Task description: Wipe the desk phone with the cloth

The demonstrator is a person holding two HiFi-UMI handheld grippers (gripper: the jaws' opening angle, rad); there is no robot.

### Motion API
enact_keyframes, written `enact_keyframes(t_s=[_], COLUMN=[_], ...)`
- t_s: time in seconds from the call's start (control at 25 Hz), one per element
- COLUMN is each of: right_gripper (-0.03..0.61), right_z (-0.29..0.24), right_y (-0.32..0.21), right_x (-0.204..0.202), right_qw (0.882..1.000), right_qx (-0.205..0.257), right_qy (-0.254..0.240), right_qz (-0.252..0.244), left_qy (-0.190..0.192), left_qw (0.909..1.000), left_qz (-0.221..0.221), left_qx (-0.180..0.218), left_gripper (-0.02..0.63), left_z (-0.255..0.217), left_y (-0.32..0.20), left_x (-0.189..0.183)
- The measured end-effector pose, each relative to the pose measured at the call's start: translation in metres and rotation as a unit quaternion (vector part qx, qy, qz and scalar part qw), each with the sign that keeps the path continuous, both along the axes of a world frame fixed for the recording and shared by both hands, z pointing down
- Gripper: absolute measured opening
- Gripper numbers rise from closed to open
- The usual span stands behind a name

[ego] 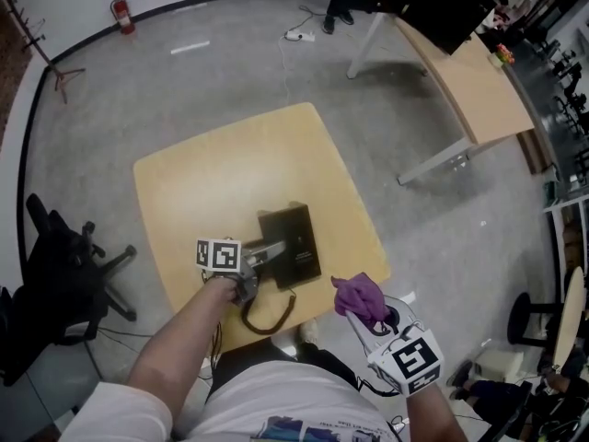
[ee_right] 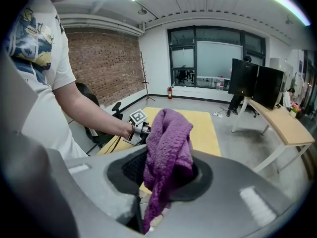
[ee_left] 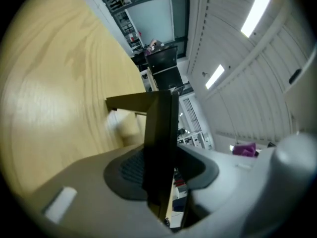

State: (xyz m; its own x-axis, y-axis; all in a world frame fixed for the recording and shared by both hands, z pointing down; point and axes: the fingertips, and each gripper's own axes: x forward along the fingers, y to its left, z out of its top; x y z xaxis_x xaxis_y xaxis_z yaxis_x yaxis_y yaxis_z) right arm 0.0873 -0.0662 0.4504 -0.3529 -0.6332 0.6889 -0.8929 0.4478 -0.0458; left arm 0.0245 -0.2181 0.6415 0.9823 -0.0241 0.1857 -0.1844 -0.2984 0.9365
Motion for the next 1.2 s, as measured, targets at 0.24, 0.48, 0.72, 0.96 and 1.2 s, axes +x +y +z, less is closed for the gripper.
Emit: enact_keyframes(t_s=[0.24,0.48,0.72,0.96,1.2], right_gripper=[0.106,0.106,0.106,0.106,0.104], right_z=[0.000,-0.014,-0.045,-0.067,-0.059], right_y=[-0.002,-0.014,-0.039,-0.058,-0.065], right_x=[0.000,-0.001,-0.011,-0.032,-0.050], right_qw=[1.000,0.999,0.993,0.982,0.975], right_qx=[0.005,0.037,0.086,0.120,0.128], right_qy=[-0.002,-0.017,-0.044,-0.062,-0.053], right_qz=[-0.005,-0.022,-0.070,-0.132,-0.173], left_qy=[-0.006,-0.001,-0.009,0.002,0.013], left_qw=[0.9994,0.9977,0.9956,0.9958,0.9949], left_qz=[0.016,0.020,0.005,-0.012,-0.022], left_qx=[0.029,0.065,0.093,0.090,0.097], left_gripper=[0.179,0.179,0.179,0.179,0.181], left_z=[-0.011,-0.052,-0.104,-0.136,-0.151], left_y=[0.002,0.014,0.047,0.082,0.110], left_x=[-0.001,-0.004,-0.007,-0.003,0.002])
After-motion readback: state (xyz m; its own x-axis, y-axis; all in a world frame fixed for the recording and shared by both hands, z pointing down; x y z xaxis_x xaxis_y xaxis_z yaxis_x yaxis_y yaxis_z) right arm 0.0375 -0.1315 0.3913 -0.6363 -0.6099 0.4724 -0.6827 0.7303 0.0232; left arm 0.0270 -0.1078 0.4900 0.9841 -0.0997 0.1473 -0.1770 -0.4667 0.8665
